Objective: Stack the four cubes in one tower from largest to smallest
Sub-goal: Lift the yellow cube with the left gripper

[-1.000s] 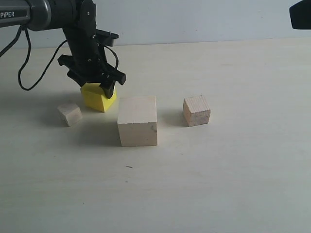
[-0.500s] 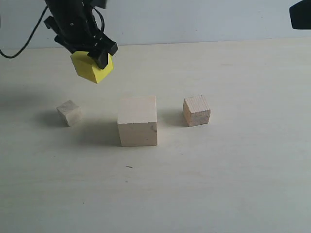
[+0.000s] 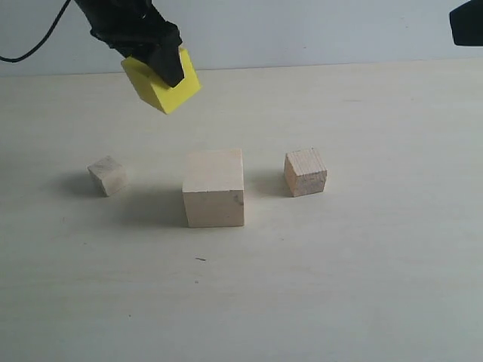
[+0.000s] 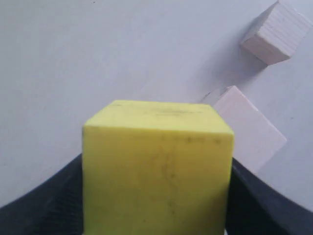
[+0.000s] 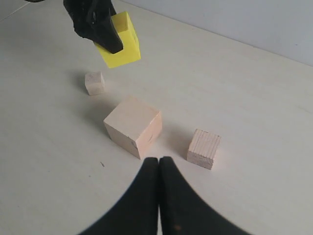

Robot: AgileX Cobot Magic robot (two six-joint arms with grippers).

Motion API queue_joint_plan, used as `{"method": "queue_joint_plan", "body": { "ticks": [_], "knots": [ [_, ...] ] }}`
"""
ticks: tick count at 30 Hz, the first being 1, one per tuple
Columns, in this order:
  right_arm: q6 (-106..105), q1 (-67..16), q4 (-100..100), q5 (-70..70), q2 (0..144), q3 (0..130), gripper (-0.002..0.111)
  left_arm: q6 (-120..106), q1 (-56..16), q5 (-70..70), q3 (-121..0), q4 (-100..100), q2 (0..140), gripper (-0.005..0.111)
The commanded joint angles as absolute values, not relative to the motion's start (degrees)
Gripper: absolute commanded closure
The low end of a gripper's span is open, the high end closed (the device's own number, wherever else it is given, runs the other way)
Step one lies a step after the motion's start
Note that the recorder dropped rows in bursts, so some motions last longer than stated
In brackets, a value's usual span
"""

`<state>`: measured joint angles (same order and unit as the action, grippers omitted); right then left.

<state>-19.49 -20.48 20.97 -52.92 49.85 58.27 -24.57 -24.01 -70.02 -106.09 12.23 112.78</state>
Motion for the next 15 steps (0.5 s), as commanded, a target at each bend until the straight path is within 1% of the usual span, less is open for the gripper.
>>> {"method": "queue_joint_plan", "body": {
  "ticks": [1,10,15],
  "knots": [
    [-19.42,-20.19,21.02,-53.24,49.43,57.93,0.108,-26.72,-25.41,-69.96,-106.31,13.8,111.74,0.107],
    [-19.42,-20.19,21.02,-53.5,49.43,57.93,0.108,-29.74,-33.02,-69.96,-106.31,9.38,112.07,0.107],
    [-19.42,-20.19,21.02,-53.69,49.43,57.93,0.108,-29.74,-35.74,-69.96,-106.31,5.05,114.16,0.107]
  ]
}}
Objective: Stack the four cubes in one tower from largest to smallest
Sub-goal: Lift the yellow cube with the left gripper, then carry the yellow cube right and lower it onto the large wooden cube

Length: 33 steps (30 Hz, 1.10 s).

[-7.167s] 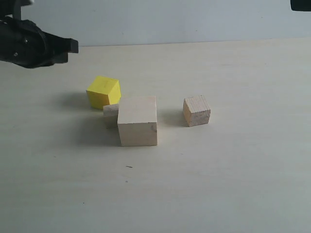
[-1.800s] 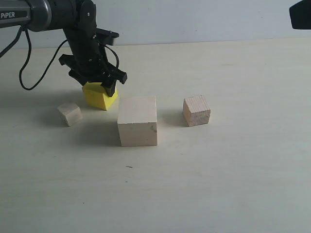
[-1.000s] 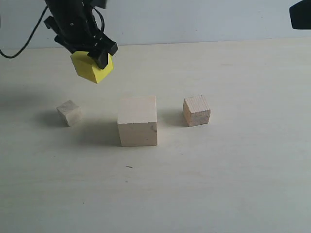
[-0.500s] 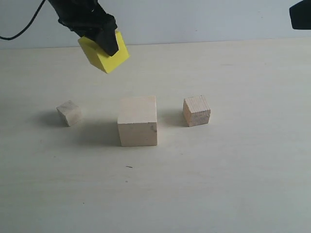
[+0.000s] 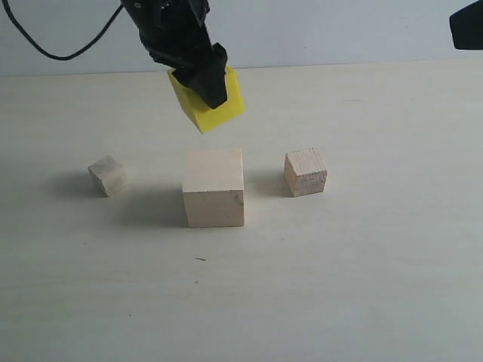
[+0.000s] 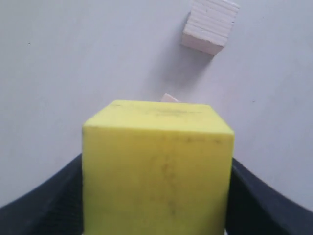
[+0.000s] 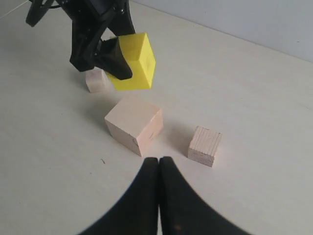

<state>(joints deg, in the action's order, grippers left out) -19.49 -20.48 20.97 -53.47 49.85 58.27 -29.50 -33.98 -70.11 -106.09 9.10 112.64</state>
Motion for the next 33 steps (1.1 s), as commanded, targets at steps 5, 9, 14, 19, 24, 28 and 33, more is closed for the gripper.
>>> {"method": "queue_joint_plan", "body": {
  "ticks": [5,9,14,19,24,28,33],
  "knots": [
    [-19.42,-20.19,21.02,-53.93,49.43,57.93,0.108,-29.74,-36.21,-69.96,-106.31,4.11,116.3,0.107],
    [-19.42,-20.19,21.02,-53.93,49.43,57.93,0.108,-29.74,-36.48,-69.96,-106.31,4.27,117.07,0.107],
    [-19.42,-20.19,21.02,-53.93,49.43,57.93,0.108,-34.97,-36.93,-69.96,-106.31,4.55,117.07,0.107],
    [-19.42,-20.19,21.02,-53.93,49.43,57.93,0.108,-43.03,-37.39,-69.96,-106.18,4.77,117.07,0.107],
    [-19.42,-20.19,21.02,-53.85,49.43,57.93,0.108,-48.7,-37.39,-69.96,-106.08,4.77,117.6,0.107],
    [-19.42,-20.19,21.02,-53.85,49.43,57.93,0.108,-50.84,-37.39,-69.96,-104.36,4.77,117.73,0.107],
    [-19.42,-20.19,21.02,-53.85,49.43,57.93,0.108,-56.11,-37.39,-69.96,-100.35,4.77,117.73,0.107]
  ]
}}
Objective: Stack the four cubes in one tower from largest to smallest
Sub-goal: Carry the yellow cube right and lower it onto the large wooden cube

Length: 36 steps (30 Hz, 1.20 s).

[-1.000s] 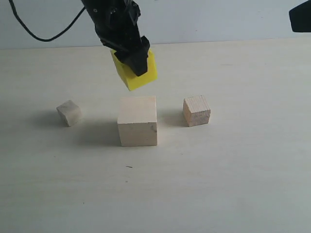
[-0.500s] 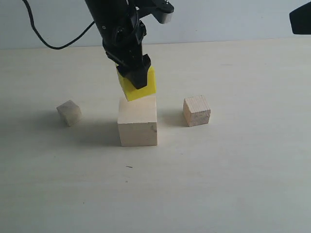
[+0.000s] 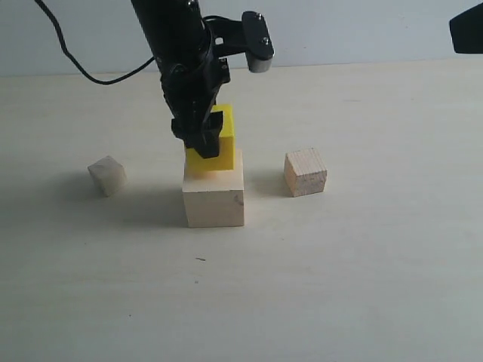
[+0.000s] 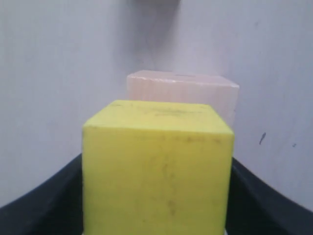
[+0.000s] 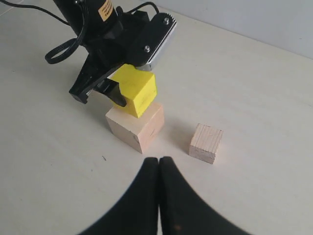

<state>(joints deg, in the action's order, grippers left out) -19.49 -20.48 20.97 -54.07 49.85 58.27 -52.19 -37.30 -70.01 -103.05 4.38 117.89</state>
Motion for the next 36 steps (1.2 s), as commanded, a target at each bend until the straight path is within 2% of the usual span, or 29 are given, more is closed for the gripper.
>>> {"method": "queue_joint_plan", "body": {
  "ticks": [1,36],
  "knots": [
    [-19.42,-20.19,21.02,-53.85,49.43,57.93,0.108,-56.88,-37.39,-69.96,-99.81,4.77,117.73,0.107],
    [-19.42,-20.19,21.88,-53.86,49.43,57.93,0.108,-54.84,-36.92,-69.96,-100.75,7.36,117.93,0.107]
  ]
}}
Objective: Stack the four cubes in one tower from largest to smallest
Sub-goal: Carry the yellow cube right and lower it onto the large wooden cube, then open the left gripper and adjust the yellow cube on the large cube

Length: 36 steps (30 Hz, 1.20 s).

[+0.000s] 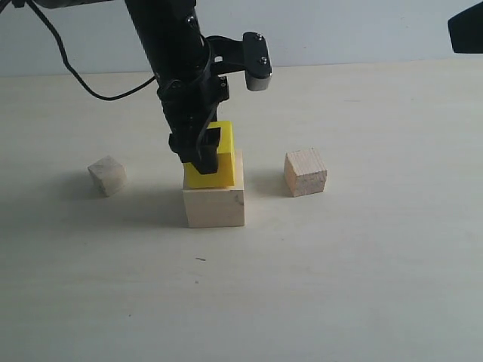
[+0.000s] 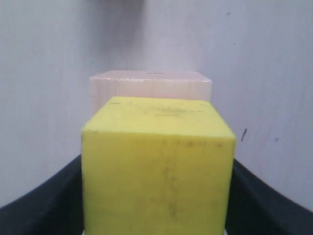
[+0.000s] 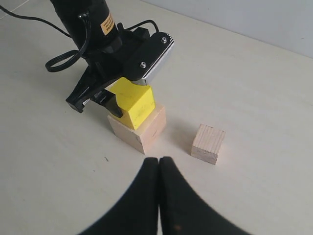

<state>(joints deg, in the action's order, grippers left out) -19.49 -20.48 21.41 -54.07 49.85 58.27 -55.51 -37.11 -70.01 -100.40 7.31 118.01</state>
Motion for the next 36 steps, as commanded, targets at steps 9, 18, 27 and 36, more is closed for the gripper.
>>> {"method": "queue_joint_plan", "body": {
  "ticks": [9,18,27,36],
  "knots": [
    [-19.42,-20.19,21.88,-53.86,49.43,57.93,0.108,-54.84,-36.92,-69.96,-100.75,7.47,119.02,0.107],
    [-19.42,-20.19,21.88,-53.86,49.43,57.93,0.108,-54.84,-36.92,-69.96,-100.75,7.47,119.02,0.062],
    [-19.42,-20.19,21.87,-54.3,49.43,57.93,0.108,-53.31,-36.92,-69.96,-100.75,7.58,119.02,0.032],
    [-19.42,-20.19,21.87,-54.3,49.43,57.93,0.108,-51.8,-36.92,-69.96,-100.75,7.58,119.02,0.026]
  ]
}}
